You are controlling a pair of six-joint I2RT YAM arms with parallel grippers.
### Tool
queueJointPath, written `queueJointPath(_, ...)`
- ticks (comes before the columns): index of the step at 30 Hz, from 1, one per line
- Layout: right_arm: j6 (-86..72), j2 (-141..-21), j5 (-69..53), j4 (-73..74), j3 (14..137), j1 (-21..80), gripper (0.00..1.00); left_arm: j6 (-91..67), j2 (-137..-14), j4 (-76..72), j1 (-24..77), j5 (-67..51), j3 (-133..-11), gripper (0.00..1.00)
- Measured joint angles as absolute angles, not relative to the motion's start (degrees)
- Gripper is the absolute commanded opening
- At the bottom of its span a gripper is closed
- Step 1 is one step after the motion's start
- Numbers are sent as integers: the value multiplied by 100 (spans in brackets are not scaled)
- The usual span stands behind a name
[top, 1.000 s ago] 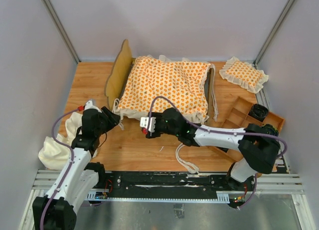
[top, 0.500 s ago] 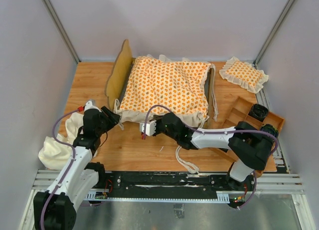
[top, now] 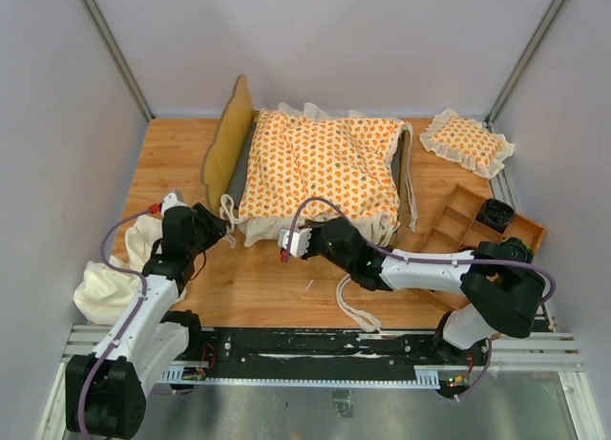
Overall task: Set up the pet bed
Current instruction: Cross the ropes over the mattress.
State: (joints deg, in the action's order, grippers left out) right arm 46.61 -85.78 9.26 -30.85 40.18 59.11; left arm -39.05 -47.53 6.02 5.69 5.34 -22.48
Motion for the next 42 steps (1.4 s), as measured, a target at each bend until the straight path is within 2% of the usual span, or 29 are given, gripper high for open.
queueJointPath(9, 3850, -8385, 1000, -2941, 4021, 5561, 11, -3708, -4292, 738, 569, 624, -2248, 54)
queueJointPath(16, 3328, -8243, 895, -2910, 4034, 5435, 12, -3116, -3660, 167, 565, -362, -1739, 45)
queueJointPath(20, 3177, -8243, 801, -2880, 4047, 5435, 13, -3013, -3422, -84, 563, -670, -1404, 46)
queueJointPath(33, 3074, -8246, 701, -2836, 4069, 5435, 13, -3103, -4617, -1151, 563, -991, -1350, 50)
queueJointPath(34, 3074, -8243, 701, -2836, 4069, 5435, 13, -3105, -4713, -1214, 563, -991, -1350, 48)
queueJointPath(35, 3074, -8246, 698, -2836, 4069, 5435, 13, -3105, -4794, -1273, 563, -993, -1350, 42)
queueJointPath(39, 3063, -8243, 692, -2836, 4075, 5435, 13, -3046, -5043, -1420, 563, -1024, -1358, 3)
queueJointPath(42, 3030, -8246, 692, -2838, 4080, 5435, 12, -3024, -5022, -1448, 563, -1100, -1417, 0)
